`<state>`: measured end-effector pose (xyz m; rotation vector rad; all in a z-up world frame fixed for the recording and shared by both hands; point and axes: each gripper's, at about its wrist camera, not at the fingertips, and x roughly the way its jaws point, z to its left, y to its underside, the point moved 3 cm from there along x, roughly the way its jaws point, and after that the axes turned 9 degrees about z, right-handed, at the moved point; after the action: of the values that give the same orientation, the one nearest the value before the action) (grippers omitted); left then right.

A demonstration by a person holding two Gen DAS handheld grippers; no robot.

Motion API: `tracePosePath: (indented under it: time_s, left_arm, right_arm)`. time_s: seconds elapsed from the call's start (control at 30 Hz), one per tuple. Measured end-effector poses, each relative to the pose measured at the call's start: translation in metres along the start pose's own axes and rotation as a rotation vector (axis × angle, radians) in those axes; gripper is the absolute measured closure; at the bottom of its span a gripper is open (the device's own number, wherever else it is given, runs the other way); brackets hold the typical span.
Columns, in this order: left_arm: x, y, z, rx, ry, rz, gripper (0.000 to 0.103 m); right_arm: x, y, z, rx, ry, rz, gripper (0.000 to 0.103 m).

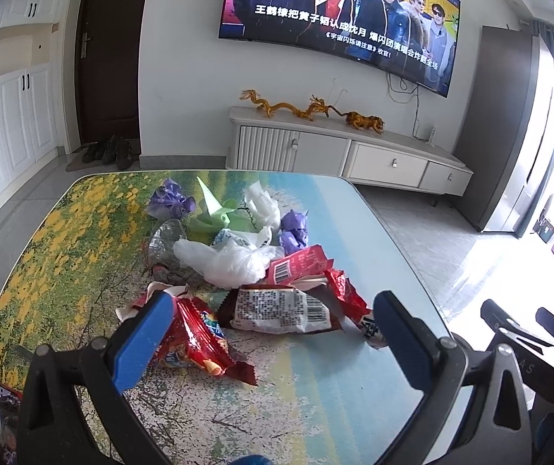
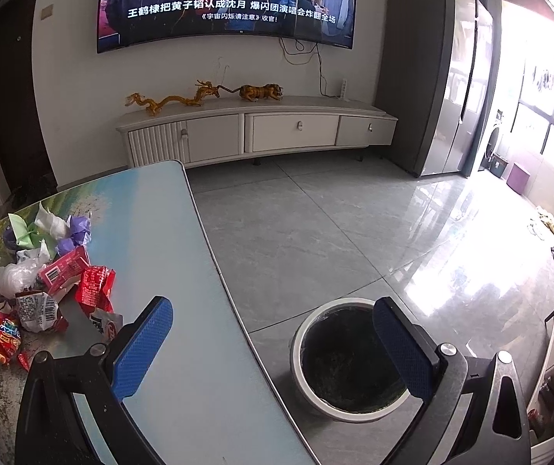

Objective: Collect trash

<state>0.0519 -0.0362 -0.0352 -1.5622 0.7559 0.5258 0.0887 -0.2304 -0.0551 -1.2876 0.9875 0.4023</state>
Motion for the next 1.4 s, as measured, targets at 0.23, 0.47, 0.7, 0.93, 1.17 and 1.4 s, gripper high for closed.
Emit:
tracePosePath:
  time_s: [0.23, 0.47, 0.7, 0.93, 1.17, 1.4]
  left_arm:
    - [-0.009, 0.002, -0.004, -0.013, 0.02, -0.002, 0.0]
    - [-0.025, 0.002, -0.011, -0.006, -0.007, -0.025, 0.0]
    - [-0.044, 0.002, -0.022, 0.016, -0.037, -0.051, 0.0]
    - [-0.063, 0.004, -0.033, 0.043, -0.049, -0.083, 0.0]
    - [-0.079, 0.005, -0.038, 0.056, -0.048, -0.108, 0.0]
    - [-0.089, 0.007, -0.04, 0.061, -0.022, -0.098, 0.0]
  right_arm:
    - [-0.007, 0.002, -0.002, -0.01, -0.023, -0.01, 0.0]
    - [-0.019, 0.001, -0.006, -0.018, -0.056, -0.045, 0.0]
    - [-0.031, 0.0, -0.019, 0.005, -0.099, -0.07, 0.0]
    - [-0.044, 0.002, -0.031, 0.037, -0.122, -0.097, 0.0]
    - [-0.057, 0.004, -0.039, 0.05, -0.133, -0.123, 0.0]
    - [-0.073, 0.006, -0.041, 0.05, -0.144, -0.17, 0.0]
